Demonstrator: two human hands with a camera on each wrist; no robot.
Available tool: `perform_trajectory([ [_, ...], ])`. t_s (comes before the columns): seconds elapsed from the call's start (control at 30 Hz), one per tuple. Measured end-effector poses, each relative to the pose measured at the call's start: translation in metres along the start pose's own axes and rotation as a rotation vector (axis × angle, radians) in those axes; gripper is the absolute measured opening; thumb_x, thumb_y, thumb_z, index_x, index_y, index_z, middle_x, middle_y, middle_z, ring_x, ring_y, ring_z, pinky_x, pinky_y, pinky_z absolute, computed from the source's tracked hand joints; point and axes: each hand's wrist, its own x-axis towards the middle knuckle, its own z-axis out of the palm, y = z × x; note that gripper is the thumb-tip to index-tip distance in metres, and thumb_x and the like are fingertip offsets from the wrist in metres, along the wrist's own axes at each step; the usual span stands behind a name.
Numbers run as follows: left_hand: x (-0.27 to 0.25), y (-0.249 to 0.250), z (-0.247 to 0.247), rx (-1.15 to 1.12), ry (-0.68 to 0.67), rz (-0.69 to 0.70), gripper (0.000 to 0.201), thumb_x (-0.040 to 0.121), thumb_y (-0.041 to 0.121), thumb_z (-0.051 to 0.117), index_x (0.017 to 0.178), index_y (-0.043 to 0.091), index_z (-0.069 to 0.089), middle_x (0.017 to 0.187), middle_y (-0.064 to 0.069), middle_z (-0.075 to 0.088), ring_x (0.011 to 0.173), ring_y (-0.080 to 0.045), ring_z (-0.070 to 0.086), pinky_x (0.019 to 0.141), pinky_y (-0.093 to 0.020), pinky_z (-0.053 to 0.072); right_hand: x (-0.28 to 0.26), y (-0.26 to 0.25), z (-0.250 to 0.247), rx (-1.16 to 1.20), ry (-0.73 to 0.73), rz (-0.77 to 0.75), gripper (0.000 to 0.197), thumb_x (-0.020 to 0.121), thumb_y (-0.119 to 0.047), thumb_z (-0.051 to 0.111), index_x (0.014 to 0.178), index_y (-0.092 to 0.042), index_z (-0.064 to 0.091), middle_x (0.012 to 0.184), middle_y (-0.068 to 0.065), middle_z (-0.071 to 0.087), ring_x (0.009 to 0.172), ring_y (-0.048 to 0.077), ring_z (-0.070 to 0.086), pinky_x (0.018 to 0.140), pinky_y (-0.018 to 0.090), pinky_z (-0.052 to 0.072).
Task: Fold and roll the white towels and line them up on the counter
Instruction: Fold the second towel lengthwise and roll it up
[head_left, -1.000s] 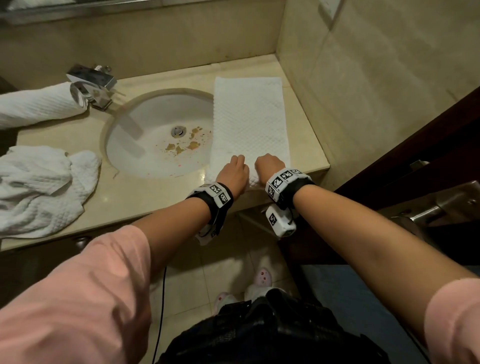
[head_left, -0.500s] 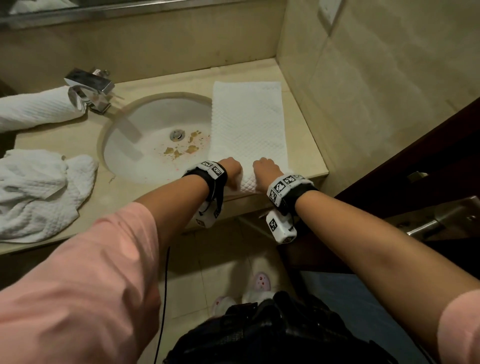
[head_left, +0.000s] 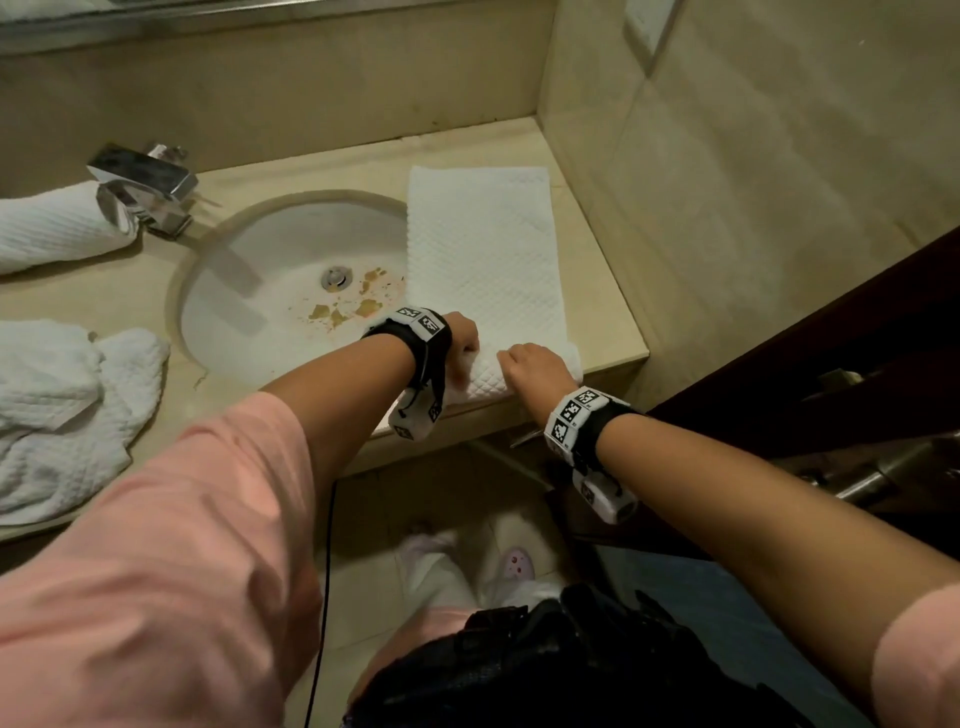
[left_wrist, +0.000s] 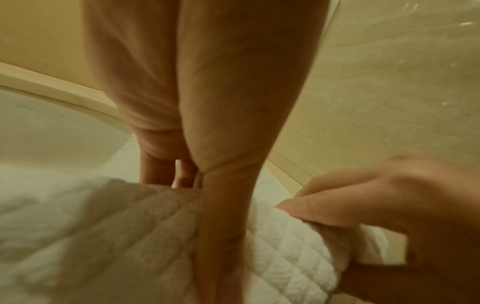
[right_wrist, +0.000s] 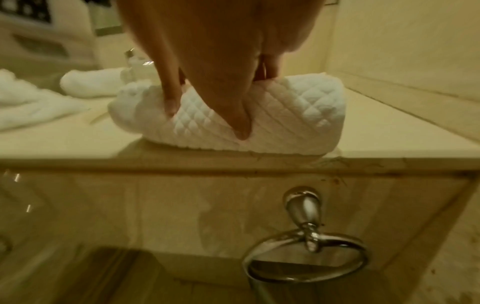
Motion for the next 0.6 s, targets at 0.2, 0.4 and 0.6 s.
perform_trajectory([
  [0.2, -0.003, -0.005, 0.005, 0.045, 0.103, 0.090, 0.025, 0.076, 0.023, 0.075, 0.095, 0.011, 0.064, 0.116, -0.010, 0.055, 0.103, -0.025, 0.059, 0.085, -0.032, 0.050, 0.028, 0.005, -0.023, 0.008, -0.348, 0.147, 0.024, 0.095, -0.004, 0.044, 0.110, -0.003, 0.063, 0.109, 0.014, 0.064, 0.098, 0.031, 0.062, 0.072, 0.033, 0.043],
  [0.4, -0.003, 0.006, 0.026, 0.182, 0.265, 0.133, 0.025, 0.093, -0.001, 0.046, 0.115, -0.002, 0.057, 0.115, -0.016, 0.059, 0.107, -0.032, 0.058, 0.084, -0.036, 0.048, 0.060, 0.021, -0.049, 0.231, -0.504, 0.338, 0.028, 0.092, -0.012, 0.057, 0.118, -0.004, 0.067, 0.110, 0.018, 0.067, 0.091, 0.028, 0.061, 0.077, 0.030, 0.047],
  [0.6, -0.001, 0.012, 0.039, 0.095, 0.294, 0.069, 0.042, 0.090, 0.027, 0.059, 0.122, 0.003, 0.047, 0.120, -0.013, 0.049, 0.110, -0.030, 0.052, 0.096, -0.040, 0.040, 0.065, 0.029, -0.051, 0.275, -0.564, 0.408, 0.045, 0.070, -0.003, 0.075, 0.112, -0.018, 0.072, 0.109, 0.005, 0.072, 0.080, 0.018, 0.065, 0.069, 0.022, 0.050],
])
